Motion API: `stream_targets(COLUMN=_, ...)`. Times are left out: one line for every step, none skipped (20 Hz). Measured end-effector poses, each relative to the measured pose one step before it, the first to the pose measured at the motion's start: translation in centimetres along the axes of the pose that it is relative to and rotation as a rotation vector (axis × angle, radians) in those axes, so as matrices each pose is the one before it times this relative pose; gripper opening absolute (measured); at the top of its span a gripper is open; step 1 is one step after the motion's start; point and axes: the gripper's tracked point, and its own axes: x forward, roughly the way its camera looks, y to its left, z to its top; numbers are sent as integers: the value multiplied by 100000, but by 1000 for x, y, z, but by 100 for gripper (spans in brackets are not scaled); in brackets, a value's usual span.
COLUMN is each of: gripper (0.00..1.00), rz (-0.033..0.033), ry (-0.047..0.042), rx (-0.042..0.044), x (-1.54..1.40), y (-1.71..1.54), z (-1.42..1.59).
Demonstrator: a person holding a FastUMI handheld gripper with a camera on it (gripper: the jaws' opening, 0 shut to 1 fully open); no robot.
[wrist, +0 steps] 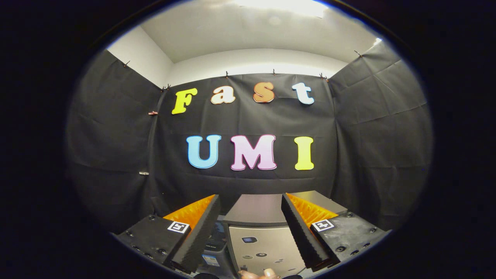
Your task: Put the clothes into the washing machine and then close the washing machine lid.
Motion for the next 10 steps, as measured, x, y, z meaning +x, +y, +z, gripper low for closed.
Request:
stream_targets(gripper=99, rz=-890, ry=867, rx=-56, x=97, y=-201, z=-283)
stream_targets(gripper=99, rz=-960, ry=559, rx=-144, x=78, y=-236, z=-206)
stream_targets(gripper=99, rz=-836, ry=309, rx=-197, x=78, y=-234, z=-117)
stream_targets(gripper=99, rz=-511, ry=-4, rx=-266, x=-24, y=-76, z=6)
stream_targets(gripper=99, rz=-414, ry=-57, rx=-332, x=-37, y=-55, z=-51)
stream_targets(gripper=99, rz=-144, ry=-151, rx=-217, x=-42, y=89, z=29)
stream_targets(gripper=99, rz=-97, ry=-128, rx=-202, x=-9, y=-60, z=98)
stream_targets(gripper=99, rz=54, ry=-133, rx=-144, x=61, y=37, z=36)
stream_targets(gripper=99, rz=118, ry=-199, rx=-109, x=23, y=147, z=89)
stream_targets(gripper=99, rz=185, ry=-235, rx=-18, x=-70, y=93, z=81)
